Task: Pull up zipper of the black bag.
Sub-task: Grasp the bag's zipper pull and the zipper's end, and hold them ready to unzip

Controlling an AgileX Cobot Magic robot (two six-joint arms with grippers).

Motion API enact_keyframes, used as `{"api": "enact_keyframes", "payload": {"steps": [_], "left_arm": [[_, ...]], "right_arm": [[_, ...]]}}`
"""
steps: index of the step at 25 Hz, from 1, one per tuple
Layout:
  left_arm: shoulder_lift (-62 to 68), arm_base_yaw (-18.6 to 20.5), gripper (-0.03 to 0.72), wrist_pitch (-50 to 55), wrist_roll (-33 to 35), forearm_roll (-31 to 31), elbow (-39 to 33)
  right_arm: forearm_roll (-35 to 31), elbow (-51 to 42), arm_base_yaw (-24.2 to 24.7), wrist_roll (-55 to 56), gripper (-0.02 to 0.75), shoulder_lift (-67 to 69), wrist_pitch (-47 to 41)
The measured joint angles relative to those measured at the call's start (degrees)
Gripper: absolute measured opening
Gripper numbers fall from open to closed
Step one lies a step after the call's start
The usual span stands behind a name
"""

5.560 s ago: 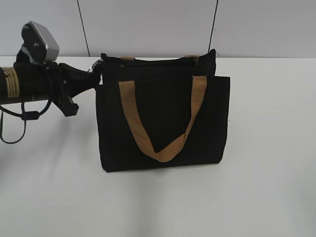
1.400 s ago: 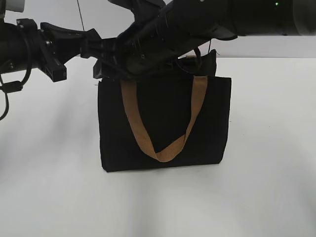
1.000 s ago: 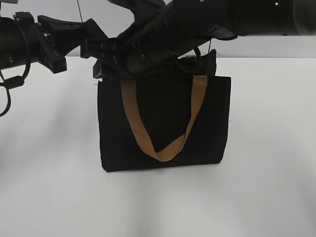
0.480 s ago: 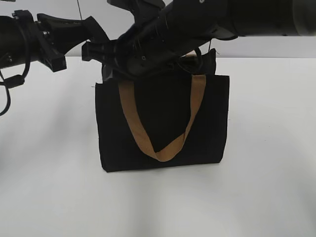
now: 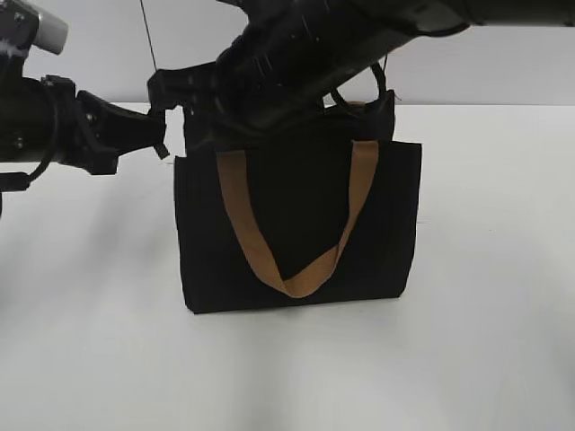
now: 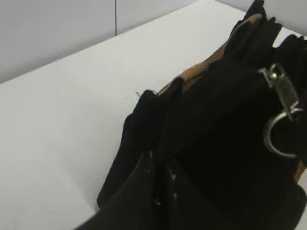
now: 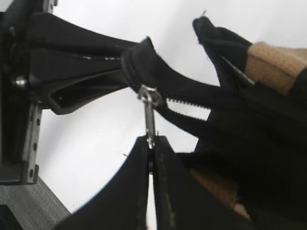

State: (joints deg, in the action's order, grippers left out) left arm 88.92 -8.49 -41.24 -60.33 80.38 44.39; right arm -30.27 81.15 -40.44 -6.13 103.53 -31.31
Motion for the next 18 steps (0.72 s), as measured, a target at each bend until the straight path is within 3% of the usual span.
{"api": "enact_keyframes", "payload": {"steps": [7,10,18], "left_arm": [[-4.4,0.0,-0.008,5.2,-20.9,15.2,0.0],[-4.6,0.0,-0.008,5.8,-27.6,18.8,0.0],[-4.6,0.0,-0.008,6.4,-31.4,19.6,0.0]], "right_arm": [[-7.4,2.6,1.7,-7.5,-0.015,0.0,-3.8],[-10.7,2.8,4.3,-8.2,-0.015,0.6,-6.3],[-14.5,2.8,9.5,-10.3,-0.015,1.0,-13.9]]}}
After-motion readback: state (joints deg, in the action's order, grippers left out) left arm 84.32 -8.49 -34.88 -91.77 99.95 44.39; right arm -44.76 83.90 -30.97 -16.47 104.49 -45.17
